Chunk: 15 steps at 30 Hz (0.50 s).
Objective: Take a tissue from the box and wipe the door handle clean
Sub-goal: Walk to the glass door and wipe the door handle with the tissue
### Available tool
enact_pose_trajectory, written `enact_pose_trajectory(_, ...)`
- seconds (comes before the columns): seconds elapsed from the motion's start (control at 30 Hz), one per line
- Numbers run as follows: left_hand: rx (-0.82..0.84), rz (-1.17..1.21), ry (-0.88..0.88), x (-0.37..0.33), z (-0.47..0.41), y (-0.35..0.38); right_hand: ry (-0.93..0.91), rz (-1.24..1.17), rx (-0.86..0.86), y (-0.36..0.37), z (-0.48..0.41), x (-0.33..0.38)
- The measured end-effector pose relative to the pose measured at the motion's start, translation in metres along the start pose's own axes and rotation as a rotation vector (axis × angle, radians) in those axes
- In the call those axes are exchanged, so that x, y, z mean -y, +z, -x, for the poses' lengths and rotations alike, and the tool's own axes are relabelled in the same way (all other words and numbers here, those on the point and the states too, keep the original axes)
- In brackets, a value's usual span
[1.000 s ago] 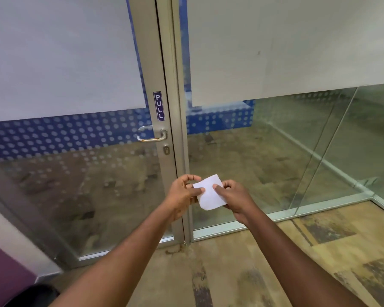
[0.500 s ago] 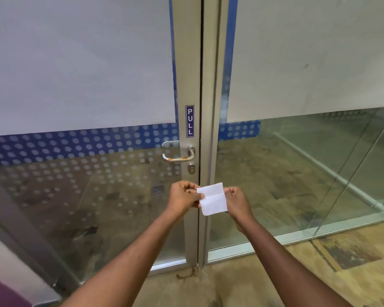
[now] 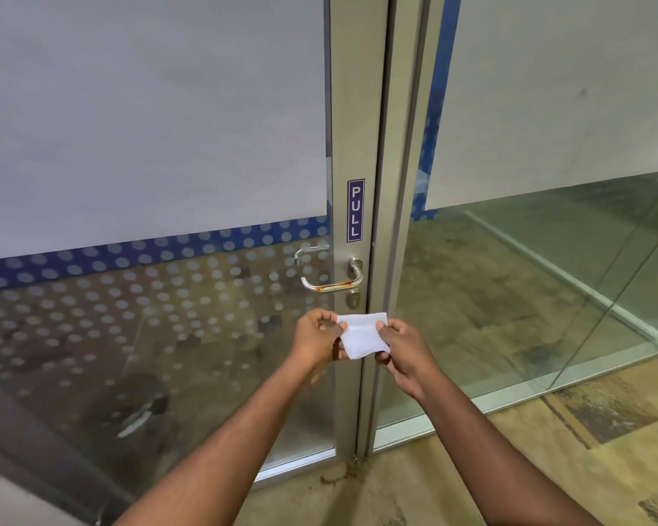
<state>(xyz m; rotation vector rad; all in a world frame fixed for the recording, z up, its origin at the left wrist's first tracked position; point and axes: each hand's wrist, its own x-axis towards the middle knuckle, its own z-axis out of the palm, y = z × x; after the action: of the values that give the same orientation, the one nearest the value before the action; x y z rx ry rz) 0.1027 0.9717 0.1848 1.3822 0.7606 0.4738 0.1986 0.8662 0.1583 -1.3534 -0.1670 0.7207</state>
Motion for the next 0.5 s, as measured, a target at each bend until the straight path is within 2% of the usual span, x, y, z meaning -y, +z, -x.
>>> enact_pose_trajectory(0.13,-0.027,0.136,-0.067,-0.003,-0.022,-0.008,0.151,-0.219,0.099,0.001,-0.021,0.006)
enact_pose_trajectory(0.33,-0.12,0.004,-0.012,-0.016,-0.051,-0.015,0.246,-0.11,0.311,0.001,-0.051,0.021)
enact_pose_trajectory(0.4,-0.126,-0.035,0.037,-0.025,-0.061,-0.015,0.206,-0.062,0.32,0.002,-0.063,0.031)
enact_pose_trajectory(0.5,-0.309,-0.285,0.259,-0.036,-0.075,-0.023,0.126,-0.039,0.206,0.001,-0.085,0.046)
